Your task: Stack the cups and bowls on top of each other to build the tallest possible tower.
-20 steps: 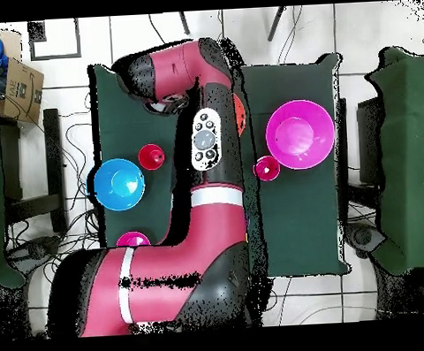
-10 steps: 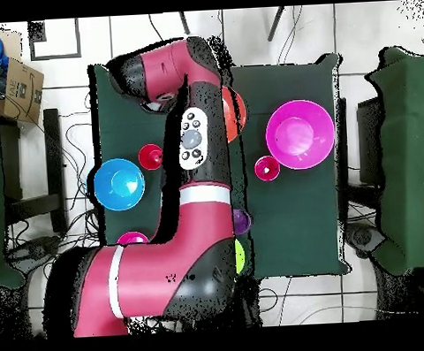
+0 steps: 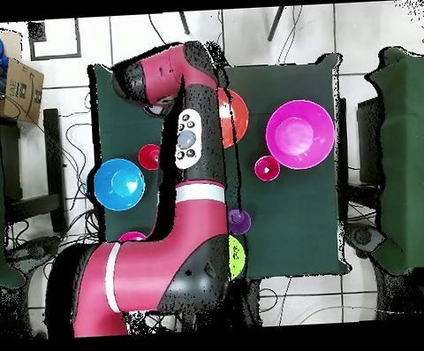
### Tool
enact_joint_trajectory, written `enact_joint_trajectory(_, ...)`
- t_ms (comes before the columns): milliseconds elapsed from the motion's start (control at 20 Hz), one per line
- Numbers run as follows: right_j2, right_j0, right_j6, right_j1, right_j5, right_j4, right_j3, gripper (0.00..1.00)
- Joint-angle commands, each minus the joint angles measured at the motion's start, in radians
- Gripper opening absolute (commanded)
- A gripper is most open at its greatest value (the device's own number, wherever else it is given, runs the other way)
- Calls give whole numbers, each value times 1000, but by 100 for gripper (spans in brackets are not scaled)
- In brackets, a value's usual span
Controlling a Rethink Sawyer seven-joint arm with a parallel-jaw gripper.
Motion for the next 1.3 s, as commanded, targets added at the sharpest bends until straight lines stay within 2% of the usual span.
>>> enact_joint_trajectory(50, -7, 21, -193, 8, 58, -73, 17, 0)
enact_joint_trajectory(500, -41, 33, -154, 26, 2, -63, 37, 0)
enact_joint_trajectory(1300, -46, 40, -102, 55, -7, -13, 18, 0)
